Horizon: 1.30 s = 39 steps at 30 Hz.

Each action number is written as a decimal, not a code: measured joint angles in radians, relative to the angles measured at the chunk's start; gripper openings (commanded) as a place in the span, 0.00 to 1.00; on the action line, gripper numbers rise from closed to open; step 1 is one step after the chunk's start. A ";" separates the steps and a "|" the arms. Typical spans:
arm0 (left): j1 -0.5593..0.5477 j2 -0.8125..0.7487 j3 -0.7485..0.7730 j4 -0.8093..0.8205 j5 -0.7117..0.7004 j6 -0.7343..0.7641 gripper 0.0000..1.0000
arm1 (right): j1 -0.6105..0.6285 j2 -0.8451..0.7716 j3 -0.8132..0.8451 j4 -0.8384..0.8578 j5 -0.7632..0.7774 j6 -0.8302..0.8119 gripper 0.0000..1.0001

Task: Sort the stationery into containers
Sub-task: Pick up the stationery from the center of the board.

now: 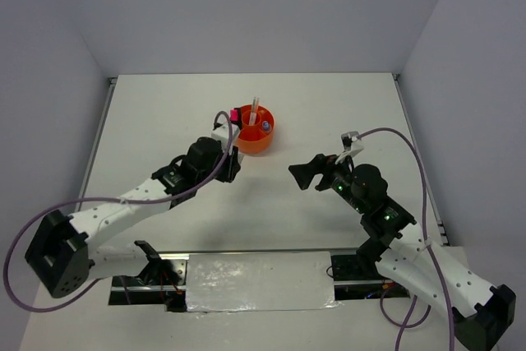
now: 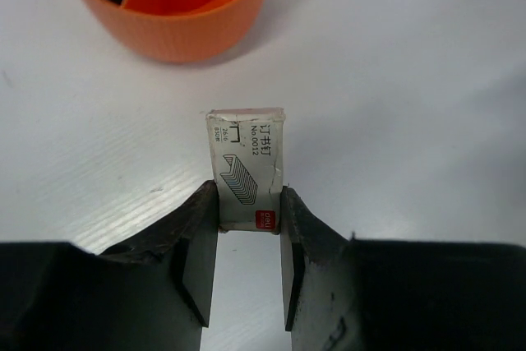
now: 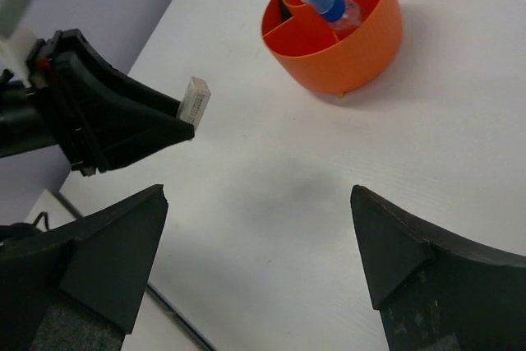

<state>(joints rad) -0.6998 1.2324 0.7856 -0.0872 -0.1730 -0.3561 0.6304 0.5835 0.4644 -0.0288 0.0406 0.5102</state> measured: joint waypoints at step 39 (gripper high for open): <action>-0.232 -0.315 -0.169 0.246 0.127 0.146 0.00 | 0.299 0.394 0.082 0.328 0.038 0.336 0.33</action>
<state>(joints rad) -0.9321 0.9169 0.6163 0.1585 -0.0456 -0.2100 0.9298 0.9775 0.5465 0.2989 0.0788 0.8459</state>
